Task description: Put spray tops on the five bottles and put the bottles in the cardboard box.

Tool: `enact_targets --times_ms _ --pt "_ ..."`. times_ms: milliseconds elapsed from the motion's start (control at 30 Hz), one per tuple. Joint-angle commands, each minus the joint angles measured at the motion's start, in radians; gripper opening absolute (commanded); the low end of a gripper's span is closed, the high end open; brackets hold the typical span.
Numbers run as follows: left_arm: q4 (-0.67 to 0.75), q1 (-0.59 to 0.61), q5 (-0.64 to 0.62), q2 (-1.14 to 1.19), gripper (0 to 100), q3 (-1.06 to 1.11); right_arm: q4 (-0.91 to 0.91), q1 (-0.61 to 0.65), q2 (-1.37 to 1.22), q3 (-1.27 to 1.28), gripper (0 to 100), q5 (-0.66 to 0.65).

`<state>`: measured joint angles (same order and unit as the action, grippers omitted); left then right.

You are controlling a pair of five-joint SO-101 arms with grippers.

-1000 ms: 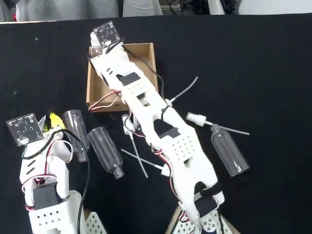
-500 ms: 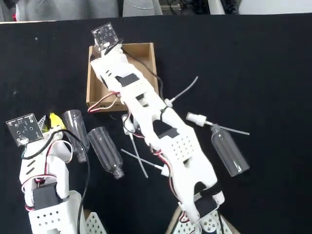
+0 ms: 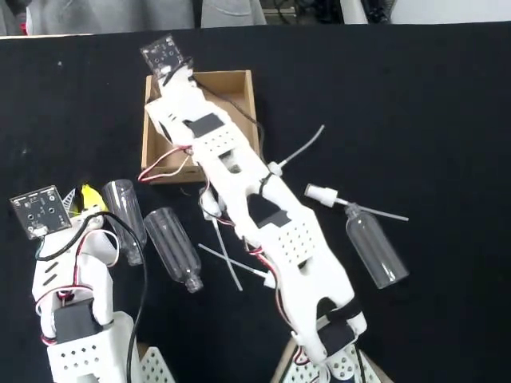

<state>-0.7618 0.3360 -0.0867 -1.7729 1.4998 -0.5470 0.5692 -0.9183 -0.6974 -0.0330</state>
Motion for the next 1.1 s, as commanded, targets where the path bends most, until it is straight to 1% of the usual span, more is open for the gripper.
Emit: enact_targets --times_ms 0,367,633,867,1067 --pt "0.021 0.015 0.002 -0.015 5 -0.051 -0.101 0.020 0.027 -0.127 26.6 0.003" --pt "0.021 0.016 0.002 -0.015 5 -0.051 -0.318 0.018 0.022 -0.252 26.3 0.006" --pt "0.021 0.016 0.002 -0.015 5 -0.051 -0.531 0.018 0.022 -0.401 26.3 0.002" --pt "0.078 0.031 0.002 -0.015 5 -0.022 -0.657 0.018 0.022 -0.506 26.3 0.002" --pt "0.080 0.031 0.002 -0.015 5 -0.021 -0.792 0.020 0.022 -0.644 26.3 0.000"
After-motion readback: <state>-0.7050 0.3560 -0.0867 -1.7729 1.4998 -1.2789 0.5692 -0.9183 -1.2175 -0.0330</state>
